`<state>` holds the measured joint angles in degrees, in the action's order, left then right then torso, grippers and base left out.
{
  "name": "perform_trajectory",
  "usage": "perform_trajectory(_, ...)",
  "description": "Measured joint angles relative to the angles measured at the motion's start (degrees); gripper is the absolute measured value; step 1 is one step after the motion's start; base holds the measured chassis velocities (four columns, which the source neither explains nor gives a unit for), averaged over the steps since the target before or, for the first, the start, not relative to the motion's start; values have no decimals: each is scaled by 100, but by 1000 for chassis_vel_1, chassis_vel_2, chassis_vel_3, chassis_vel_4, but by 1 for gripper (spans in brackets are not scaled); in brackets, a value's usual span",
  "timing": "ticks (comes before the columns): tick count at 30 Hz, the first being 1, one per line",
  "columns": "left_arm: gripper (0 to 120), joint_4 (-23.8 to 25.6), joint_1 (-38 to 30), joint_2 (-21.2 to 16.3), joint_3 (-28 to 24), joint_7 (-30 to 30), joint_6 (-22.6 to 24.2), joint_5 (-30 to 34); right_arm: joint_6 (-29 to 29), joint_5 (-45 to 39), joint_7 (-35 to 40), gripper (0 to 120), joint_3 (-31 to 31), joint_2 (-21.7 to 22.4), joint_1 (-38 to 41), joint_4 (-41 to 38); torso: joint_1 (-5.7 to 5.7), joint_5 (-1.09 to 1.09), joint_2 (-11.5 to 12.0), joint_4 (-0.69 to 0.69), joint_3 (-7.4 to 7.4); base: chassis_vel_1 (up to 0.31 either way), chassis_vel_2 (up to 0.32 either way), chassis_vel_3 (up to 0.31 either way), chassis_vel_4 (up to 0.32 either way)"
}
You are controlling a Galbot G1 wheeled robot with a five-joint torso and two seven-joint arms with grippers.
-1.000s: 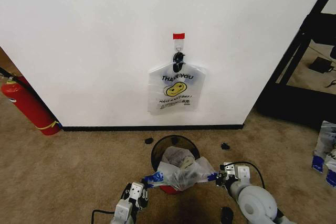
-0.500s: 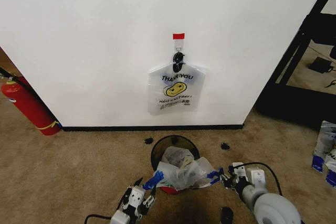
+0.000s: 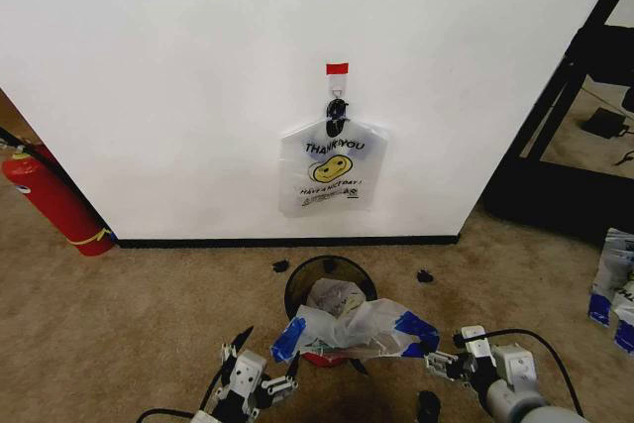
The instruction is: Pick up the garbage bag from the wall and place it over the trash bin.
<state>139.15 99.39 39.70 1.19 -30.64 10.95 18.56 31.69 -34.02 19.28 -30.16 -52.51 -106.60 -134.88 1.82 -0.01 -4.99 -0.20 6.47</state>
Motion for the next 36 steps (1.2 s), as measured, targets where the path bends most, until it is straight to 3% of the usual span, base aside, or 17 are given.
perform_trajectory(5, 100, 176, 185, -41, 211, -21, 29, 43, -307, 608, -377, 100, -5, 73, -31, 65, 0, 1, 0, 6, 0, 0, 0, 0, 0)
perform_trajectory(9, 100, 190, 195, -55, 210, -25, 42, 43, -787, 875, -724, 100, 19, 44, 22, 442, 0, 1, 0, 2, 1, 0, 0, 0, 0)
perform_trajectory(13, 100, 190, 189, -9, 178, -21, 73, 44, -2035, 1028, -2013, 100, -8, 22, 148, 1206, 1, 2, 0, 2, 1, 0, 0, 0, 0)
perform_trajectory(21, 100, 289, 260, -22, 253, -4, 161, 51, -3071, 871, -4210, 100, -34, -53, 677, 2039, 1, 2, 0, 3, 1, 0, 0, 0, 0)
perform_trajectory(23, 100, 301, 267, -31, 266, -3, 166, 56, -3168, 868, -4400, 100, -49, -51, 704, 2087, 1, 2, 0, 2, 1, 0, 0, 0, 0)
perform_trajectory(26, 100, 334, 228, -55, 318, -1, 180, 132, -3817, 954, -5506, 100, -201, -13, 808, 2321, 1, 1, 0, 3, 1, 0, 0, 0, 0)
perform_trajectory(32, 100, 399, -251, -22, 418, -1, 336, 783, -4130, 372, -5528, 100, -309, -5, 820, 2244, 1, -2, 0, -3, 1, 0, 0, 0, 0)
perform_trajectory(34, 100, 406, -556, -67, 477, 50, 522, 1266, -4160, 150, -5388, 100, -321, 2, 916, 2170, 0, 4, 0, 11, 1, 0, 0, 0, 0)
perform_trajectory(36, 100, 365, -876, -142, 460, 95, 652, 1596, -4173, 22, -5273, 100, -361, -24, 900, 2095, 0, 3, 0, 9, 1, 0, 0, 0, 0)
